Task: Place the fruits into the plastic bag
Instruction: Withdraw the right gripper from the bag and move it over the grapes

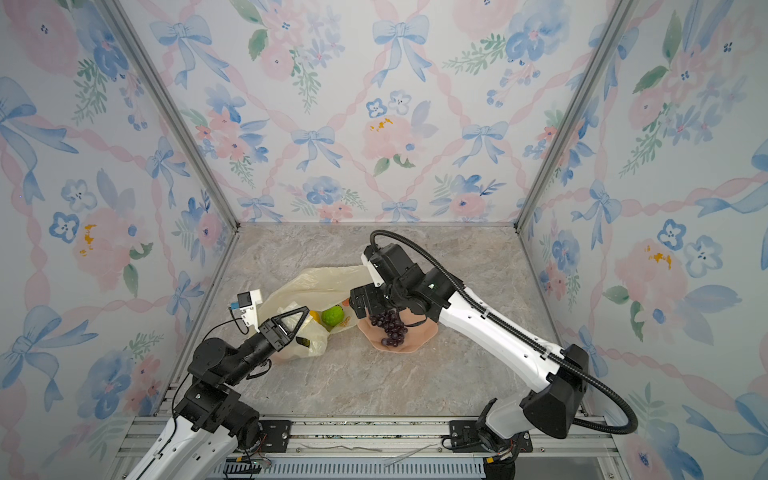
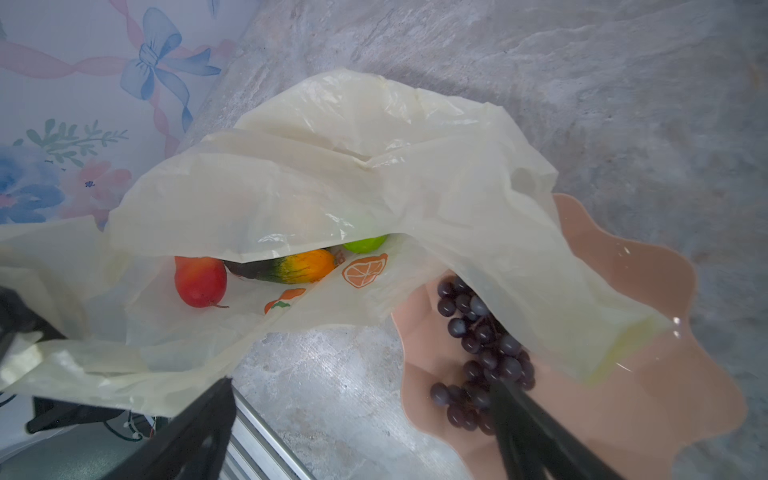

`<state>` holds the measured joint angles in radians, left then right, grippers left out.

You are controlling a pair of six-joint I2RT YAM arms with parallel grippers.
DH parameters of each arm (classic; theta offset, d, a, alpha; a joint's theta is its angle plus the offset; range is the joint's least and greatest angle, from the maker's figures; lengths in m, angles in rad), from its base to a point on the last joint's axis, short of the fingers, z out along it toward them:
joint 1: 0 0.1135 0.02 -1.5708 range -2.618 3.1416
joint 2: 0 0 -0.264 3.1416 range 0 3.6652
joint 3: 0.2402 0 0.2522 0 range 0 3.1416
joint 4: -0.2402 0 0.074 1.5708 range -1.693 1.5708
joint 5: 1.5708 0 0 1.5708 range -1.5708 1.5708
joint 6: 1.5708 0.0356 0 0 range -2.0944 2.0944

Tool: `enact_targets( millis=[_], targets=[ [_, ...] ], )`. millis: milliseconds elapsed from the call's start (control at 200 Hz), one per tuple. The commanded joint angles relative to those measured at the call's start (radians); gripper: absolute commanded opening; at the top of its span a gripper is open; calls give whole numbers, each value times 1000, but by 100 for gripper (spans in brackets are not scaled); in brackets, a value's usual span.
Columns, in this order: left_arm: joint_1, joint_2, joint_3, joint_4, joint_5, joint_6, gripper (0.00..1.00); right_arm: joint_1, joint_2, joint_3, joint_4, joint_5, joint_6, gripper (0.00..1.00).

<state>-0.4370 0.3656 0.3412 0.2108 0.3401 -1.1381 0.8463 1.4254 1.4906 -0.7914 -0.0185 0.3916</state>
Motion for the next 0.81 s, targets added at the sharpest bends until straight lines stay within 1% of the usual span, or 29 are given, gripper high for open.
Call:
enact_targets(
  millis=[0, 80, 275, 535, 800],
  targets=[
    [6, 10, 13, 1, 3, 8, 0, -33, -69, 16, -163, 73, -36, 96],
    [6, 16, 17, 2, 7, 10, 0, -58, -107, -1, -220, 99, -47, 96],
    [5, 24, 19, 9, 8, 12, 0, -126, -140, -90, -272, 91, -37, 96],
    [5, 28, 21, 9, 11, 12, 0, -140, -45, -184, -201, 21, 23, 96],
    [5, 22, 12, 9, 10, 9, 0, -135, 81, -213, -105, -18, 58, 96]
  ],
)
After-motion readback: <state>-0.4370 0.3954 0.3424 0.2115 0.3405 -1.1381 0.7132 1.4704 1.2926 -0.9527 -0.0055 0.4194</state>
